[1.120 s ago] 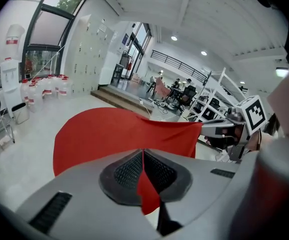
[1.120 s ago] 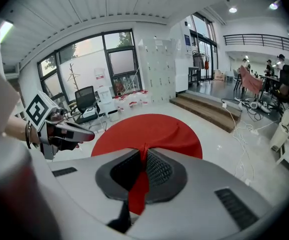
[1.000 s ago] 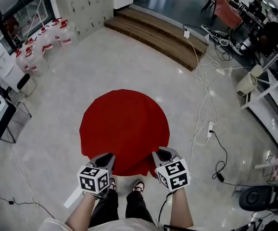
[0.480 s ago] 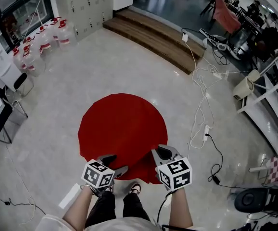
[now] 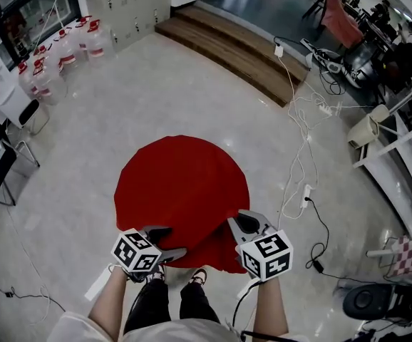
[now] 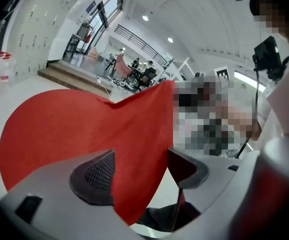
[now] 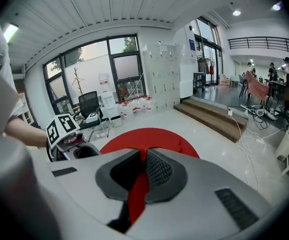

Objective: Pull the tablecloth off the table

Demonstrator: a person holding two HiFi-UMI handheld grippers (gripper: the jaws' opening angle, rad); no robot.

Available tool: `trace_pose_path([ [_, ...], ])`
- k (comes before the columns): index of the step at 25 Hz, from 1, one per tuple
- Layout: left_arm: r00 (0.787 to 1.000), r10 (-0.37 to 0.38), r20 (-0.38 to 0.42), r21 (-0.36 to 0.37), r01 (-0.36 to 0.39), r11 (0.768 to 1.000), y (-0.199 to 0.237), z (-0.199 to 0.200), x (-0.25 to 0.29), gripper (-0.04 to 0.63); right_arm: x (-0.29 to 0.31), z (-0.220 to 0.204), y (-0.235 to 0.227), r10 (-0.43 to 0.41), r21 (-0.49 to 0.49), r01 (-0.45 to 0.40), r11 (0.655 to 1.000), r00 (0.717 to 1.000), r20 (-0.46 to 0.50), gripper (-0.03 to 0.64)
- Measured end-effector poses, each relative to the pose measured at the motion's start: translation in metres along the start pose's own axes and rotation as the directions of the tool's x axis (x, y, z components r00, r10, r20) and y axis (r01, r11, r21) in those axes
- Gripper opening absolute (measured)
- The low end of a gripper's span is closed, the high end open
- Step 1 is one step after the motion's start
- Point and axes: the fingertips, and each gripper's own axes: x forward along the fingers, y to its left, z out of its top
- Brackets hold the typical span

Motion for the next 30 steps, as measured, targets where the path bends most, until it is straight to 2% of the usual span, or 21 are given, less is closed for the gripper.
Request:
trace_pose_path([
  [3, 0.995, 0.088, -0.056, 0.052, -0.085, 0.995, 0.016, -0.005, 0.018, 0.327, 0.003, 0.005, 0.003, 0.021, -0.002, -0.021, 1.000, 1.000, 0.011, 0.028],
  [8, 0.981, 0.184, -0.057, 0.075, -0.180, 0.981, 0.043, 0.007, 0.041, 0.327, 0.007, 0.010, 0.011, 0.044, -0.017, -0.043, 0.999, 0.999, 0.018, 0.028],
  [10, 0.979, 0.192, -0.062, 0.070, -0.188, 0.980, 0.052, 0.012, 0.047, 0.327, 0.007, 0.011, 0.011, 0.050, -0.009, -0.050, 0.999, 0.998, 0.027, 0.028],
  [12, 0.982, 0.170, -0.083, 0.053, -0.166, 0.985, 0.056, 0.016, 0.053, 0.328, 0.005, 0.013, 0.012, 0.054, -0.004, -0.054, 0.999, 0.998, 0.031, 0.028],
  [14, 0.984, 0.147, -0.105, 0.036, -0.144, 0.989, 0.060, 0.019, 0.060, 0.333, 0.005, 0.014, 0.016, 0.061, -0.017, -0.061, 0.998, 0.998, 0.026, 0.028],
  [18, 0.980, 0.150, -0.129, 0.023, -0.148, 0.989, 0.071, 0.025, 0.067, 0.321, 0.011, 0.013, 0.023, 0.077, -0.047, -0.076, 0.996, 0.997, 0.009, 0.028],
  [25, 0.988, 0.100, -0.121, -0.045, -0.106, 0.993, 0.058, 0.024, 0.061, 0.073, 0.011, 0.010, 0.019, 0.117, -0.010, -0.117, 0.993, 0.993, 0.013, 0.028],
  [27, 0.987, 0.110, -0.114, -0.065, -0.118, 0.991, 0.060, 0.020, 0.056, 0.033, 0.015, 0.007, 0.022, 0.125, -0.005, -0.125, 0.992, 0.992, 0.000, 0.028],
  [30, 0.983, 0.164, -0.086, -0.110, -0.173, 0.979, 0.066, 0.016, 0.044, 0.021, 0.019, -0.002, 0.019, 0.117, 0.004, -0.117, 0.993, 0.993, -0.028, 0.027],
])
